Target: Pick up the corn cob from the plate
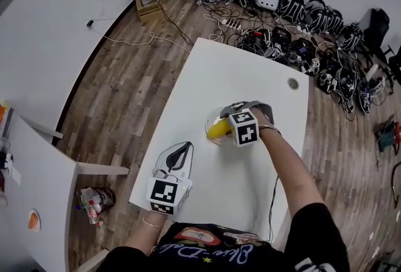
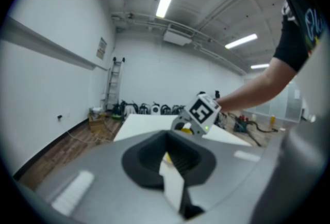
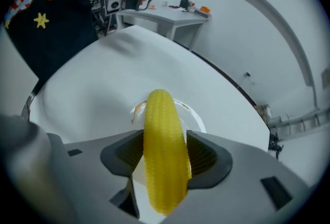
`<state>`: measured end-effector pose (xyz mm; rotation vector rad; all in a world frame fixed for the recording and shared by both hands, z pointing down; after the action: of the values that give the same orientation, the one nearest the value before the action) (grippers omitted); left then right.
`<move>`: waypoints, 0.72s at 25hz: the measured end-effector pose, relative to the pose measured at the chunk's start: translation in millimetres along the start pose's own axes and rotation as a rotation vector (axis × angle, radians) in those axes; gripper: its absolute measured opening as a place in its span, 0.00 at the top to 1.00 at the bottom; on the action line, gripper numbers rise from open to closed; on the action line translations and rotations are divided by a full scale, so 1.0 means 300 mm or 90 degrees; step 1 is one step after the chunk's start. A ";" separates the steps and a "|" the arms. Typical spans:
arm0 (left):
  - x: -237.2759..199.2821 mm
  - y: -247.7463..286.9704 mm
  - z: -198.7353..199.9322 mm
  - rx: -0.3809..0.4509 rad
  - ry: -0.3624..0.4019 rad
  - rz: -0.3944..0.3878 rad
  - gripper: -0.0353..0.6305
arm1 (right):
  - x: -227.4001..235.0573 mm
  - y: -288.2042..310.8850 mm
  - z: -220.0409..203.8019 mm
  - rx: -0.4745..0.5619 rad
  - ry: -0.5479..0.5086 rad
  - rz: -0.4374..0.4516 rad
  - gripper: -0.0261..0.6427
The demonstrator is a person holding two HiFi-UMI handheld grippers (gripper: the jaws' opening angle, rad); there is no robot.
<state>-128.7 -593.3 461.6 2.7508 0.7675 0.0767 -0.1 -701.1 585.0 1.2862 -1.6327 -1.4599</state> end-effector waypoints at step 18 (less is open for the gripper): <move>0.143 -0.027 0.153 0.080 0.064 -0.061 0.95 | -0.340 -0.577 0.079 0.735 0.697 -0.477 0.58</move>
<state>-90.3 -576.2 414.2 2.8408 0.9613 0.1517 61.7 -586.0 430.5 2.7957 -1.1156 0.2879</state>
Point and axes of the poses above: the fingertips, and each gripper's own axes: y forward along the fingers, x to its right, z out of its top, the point moved 4 cm from there along -y, backward along the fingers, and after that the axes turned 2 degrees about y, right-handed, at the moved point
